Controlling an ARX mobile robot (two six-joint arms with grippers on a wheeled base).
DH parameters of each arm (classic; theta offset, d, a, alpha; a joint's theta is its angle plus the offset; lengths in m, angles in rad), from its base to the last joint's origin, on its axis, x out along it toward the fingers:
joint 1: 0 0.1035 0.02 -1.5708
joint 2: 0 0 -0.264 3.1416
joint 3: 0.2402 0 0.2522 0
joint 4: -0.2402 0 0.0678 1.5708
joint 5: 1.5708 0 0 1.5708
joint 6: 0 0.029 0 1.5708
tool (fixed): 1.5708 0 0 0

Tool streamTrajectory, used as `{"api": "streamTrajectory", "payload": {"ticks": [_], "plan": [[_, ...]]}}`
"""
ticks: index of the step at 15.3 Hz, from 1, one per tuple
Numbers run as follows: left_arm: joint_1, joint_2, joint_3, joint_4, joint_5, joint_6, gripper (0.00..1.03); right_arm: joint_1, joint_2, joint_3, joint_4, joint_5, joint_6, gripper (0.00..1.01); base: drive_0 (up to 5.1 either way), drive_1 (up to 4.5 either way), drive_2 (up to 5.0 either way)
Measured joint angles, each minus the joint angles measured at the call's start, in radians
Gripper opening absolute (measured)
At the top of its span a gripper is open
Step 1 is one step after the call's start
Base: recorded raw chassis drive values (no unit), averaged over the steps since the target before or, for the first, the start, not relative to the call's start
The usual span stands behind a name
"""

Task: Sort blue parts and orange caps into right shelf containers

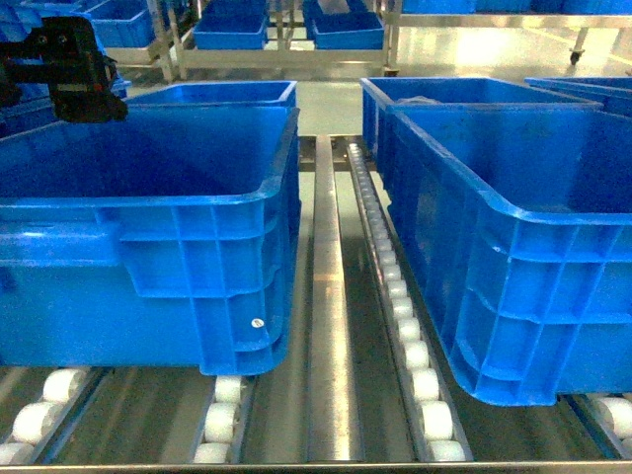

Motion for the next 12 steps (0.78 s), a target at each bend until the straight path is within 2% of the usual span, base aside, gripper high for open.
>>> {"api": "streamTrajectory", "payload": {"ticks": [1,2,4,5,6,7,9,12], "plan": [[0.005,-0.004,-0.002,-0.010,-0.025,-0.001,0.97,0.003,0.000,0.001,-0.024,0.049,-0.018,1.00,0.0,0.00,0.0],[0.005,-0.020,-0.006,-0.027,-0.054,-0.005,1.00,0.007,0.000,0.001,-0.035,0.081,-0.035,0.97,0.0,0.00,0.0],[0.007,-0.040,-0.010,-0.024,-0.068,-0.009,0.98,0.006,0.000,0.000,-0.010,0.075,-0.045,0.98,0.0,0.00,0.0],[0.011,-0.051,-0.065,0.126,-0.050,-0.008,0.87,-0.003,-0.005,-0.067,0.178,-0.077,-0.010,0.84,0.0,0.00,0.0],[0.016,-0.106,-0.175,0.190,-0.042,-0.008,0.72,0.002,-0.058,-0.175,0.253,-0.148,0.014,0.69,0.0,0.00,0.0],[0.017,-0.142,-0.235,0.213,-0.039,-0.008,0.63,0.015,-0.093,-0.230,0.270,-0.150,0.021,0.60,0.0,0.00,0.0],[0.055,-0.216,-0.330,0.235,0.004,-0.008,0.45,0.024,-0.174,-0.324,0.289,-0.147,0.027,0.39,0.0,0.00,0.0],[0.069,-0.321,-0.459,0.248,0.004,-0.008,0.16,0.043,-0.275,-0.432,0.289,-0.120,0.028,0.12,0.0,0.00,0.0]]}}
